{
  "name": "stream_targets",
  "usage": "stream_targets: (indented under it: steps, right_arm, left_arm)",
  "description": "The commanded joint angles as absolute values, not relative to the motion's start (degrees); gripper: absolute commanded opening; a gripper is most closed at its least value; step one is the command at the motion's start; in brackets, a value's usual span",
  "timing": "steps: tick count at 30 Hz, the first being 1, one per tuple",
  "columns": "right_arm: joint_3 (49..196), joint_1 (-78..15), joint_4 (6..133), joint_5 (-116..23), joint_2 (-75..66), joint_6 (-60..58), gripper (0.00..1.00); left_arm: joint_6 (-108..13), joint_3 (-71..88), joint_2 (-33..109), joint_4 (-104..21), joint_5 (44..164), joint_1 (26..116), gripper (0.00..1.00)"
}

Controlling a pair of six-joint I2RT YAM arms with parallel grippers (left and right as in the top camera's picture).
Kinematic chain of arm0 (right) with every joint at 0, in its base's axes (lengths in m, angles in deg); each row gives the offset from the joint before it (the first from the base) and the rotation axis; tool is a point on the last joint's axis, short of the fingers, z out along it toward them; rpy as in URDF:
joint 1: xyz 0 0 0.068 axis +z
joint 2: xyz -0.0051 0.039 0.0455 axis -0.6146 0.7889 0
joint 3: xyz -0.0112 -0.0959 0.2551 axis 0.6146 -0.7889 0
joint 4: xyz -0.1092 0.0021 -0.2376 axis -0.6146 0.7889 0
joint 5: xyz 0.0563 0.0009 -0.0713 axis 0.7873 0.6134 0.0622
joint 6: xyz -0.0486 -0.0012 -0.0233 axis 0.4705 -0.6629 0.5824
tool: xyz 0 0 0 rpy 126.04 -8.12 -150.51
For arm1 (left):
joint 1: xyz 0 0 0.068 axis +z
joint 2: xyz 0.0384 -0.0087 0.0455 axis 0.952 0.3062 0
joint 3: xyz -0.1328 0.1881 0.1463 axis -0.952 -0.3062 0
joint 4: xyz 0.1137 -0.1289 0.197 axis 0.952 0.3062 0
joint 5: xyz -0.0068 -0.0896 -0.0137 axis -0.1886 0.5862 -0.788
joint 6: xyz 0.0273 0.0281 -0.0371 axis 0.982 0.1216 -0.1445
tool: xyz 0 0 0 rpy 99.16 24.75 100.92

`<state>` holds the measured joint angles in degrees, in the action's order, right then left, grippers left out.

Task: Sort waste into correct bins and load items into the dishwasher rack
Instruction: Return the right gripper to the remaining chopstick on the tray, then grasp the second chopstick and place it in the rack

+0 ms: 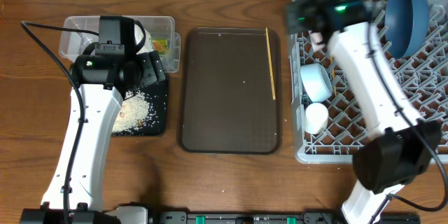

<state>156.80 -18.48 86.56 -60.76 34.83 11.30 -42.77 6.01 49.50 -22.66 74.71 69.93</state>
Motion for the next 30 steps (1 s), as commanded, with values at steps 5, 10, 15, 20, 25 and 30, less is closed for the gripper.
stream_targets:
  steps: [5, 10, 15, 20, 25, 30]
  right_arm:
    - [156.82, -14.11, 86.58, -65.3, 42.61, 6.15, 0.45]
    - [156.82, -14.28, 87.34, -64.82, 49.36, 4.57, 0.42]
    - [156.82, -14.24, 87.56, -63.05, 54.02, 4.79, 0.41]
    - [156.82, -14.3, 87.96, -63.05, 57.06, 3.65, 0.4]
    - [156.8, -14.37, 88.68, -63.05, 59.2, 3.02, 0.35]
    - [156.29, -14.37, 88.81, -63.05, 60.38, 2.6, 0.33]
  left_arm:
    - [-42.69, 5.86, 49.85, -22.51, 74.01, 70.23, 0.91]
    - [-42.69, 5.86, 49.85, -22.51, 74.01, 70.23, 0.91]
    - [-42.69, 5.86, 49.85, -22.51, 74.03, 70.23, 0.91]
    - [-42.66, 5.86, 49.85, -22.51, 74.03, 70.23, 0.91]
    - [-42.66, 5.86, 49.85, -22.51, 74.01, 70.23, 0.91]
    - [-42.66, 5.86, 49.85, -22.51, 74.03, 70.23, 0.91]
